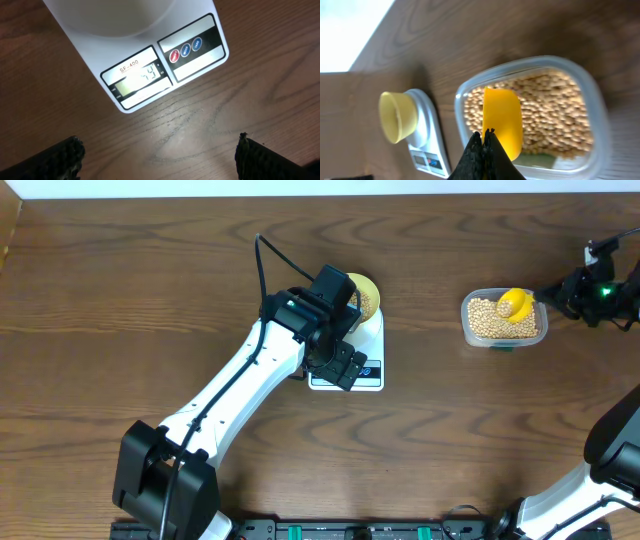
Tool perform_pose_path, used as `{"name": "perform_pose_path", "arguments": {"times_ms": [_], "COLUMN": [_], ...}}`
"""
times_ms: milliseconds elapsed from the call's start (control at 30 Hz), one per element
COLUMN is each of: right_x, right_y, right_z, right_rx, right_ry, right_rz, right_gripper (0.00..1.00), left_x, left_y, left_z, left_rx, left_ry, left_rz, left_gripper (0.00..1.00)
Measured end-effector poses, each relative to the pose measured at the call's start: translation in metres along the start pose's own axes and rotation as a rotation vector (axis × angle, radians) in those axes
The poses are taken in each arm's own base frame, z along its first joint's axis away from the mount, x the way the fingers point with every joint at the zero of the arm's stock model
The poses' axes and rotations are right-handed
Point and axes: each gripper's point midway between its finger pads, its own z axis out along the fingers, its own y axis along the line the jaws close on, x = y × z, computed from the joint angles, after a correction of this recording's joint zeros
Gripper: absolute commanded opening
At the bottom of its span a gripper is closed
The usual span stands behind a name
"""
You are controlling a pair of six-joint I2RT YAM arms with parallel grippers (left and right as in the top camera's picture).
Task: Scoop item into bowl and weigh 50g on scale
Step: 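Lift the filled scoop and carry it left over the yellow bowl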
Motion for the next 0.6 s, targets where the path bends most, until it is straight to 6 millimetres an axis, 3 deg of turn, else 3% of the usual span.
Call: {"name": "perform_pose_path", "arguments": {"times_ms": [400, 600], "right_x": [-0.001, 0.002], "right_y": [0.034, 0.056], "right_z": [-0.002, 0.008], "right_rx": [-0.194, -0.246], "right_ry": [0.001, 0.016], "right_rz": [-0.012, -0.066], "right_gripper": [0.01, 0.01], "left_x": [0.0, 0.0], "left_y": [0.0, 0.0], "left_z": [0.0, 0.0], "left_rx": [0.0, 0.0], "left_ry": [0.0, 0.0], "left_rz": [0.0, 0.0], "left_gripper": [0.98, 0.98]}}
